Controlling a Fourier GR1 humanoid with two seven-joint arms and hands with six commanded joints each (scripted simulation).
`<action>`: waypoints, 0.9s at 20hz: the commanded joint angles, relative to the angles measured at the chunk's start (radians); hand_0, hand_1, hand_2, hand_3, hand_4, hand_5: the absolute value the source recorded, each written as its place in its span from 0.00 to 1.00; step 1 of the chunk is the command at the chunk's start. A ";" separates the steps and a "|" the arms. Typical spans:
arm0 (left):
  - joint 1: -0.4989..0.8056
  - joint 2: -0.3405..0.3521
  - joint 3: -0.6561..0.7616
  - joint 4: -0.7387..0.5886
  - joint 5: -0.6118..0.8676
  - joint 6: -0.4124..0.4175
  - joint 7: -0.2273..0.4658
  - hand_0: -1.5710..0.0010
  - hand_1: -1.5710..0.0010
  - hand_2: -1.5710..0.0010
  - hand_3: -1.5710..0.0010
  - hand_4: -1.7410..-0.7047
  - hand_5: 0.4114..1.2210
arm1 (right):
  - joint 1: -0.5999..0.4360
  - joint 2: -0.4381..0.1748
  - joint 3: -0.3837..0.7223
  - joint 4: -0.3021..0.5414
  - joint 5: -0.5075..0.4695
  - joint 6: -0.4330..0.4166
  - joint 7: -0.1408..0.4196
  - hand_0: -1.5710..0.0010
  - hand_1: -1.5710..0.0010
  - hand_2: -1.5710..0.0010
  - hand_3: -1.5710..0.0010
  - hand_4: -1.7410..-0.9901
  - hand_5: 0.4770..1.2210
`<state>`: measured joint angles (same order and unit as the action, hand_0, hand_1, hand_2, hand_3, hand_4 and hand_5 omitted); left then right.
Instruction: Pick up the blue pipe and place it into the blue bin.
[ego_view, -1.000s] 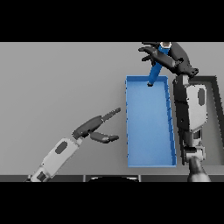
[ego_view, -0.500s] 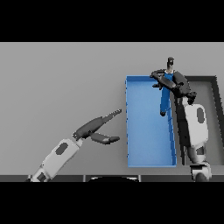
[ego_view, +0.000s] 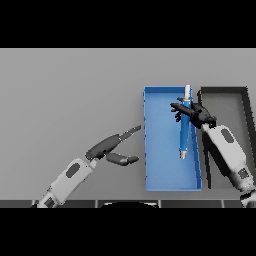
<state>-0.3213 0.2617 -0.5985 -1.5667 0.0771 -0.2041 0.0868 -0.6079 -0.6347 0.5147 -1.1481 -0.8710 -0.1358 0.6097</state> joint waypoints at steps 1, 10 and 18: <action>0.005 0.000 -0.002 0.000 -0.001 0.001 0.000 1.00 1.00 1.00 1.00 0.88 0.08 | -0.007 -0.019 0.041 -0.013 -0.048 -0.011 0.000 0.62 0.64 0.65 0.79 0.58 0.95; -0.002 0.010 0.004 -0.014 0.006 -0.001 0.010 1.00 1.00 1.00 1.00 0.88 0.07 | -0.065 -0.105 0.187 -0.085 0.063 0.090 0.000 0.94 0.95 0.95 0.97 0.74 0.52; 0.011 0.012 -0.005 -0.030 -0.006 0.010 0.009 1.00 1.00 1.00 1.00 0.88 0.07 | -0.052 -0.109 0.204 -0.103 0.084 0.066 -0.025 0.99 0.99 0.99 0.99 0.74 0.40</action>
<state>-0.3098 0.2733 -0.6037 -1.5966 0.0713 -0.1946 0.0949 -0.6601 -0.7439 0.7190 -1.2517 -0.7870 -0.0698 0.5852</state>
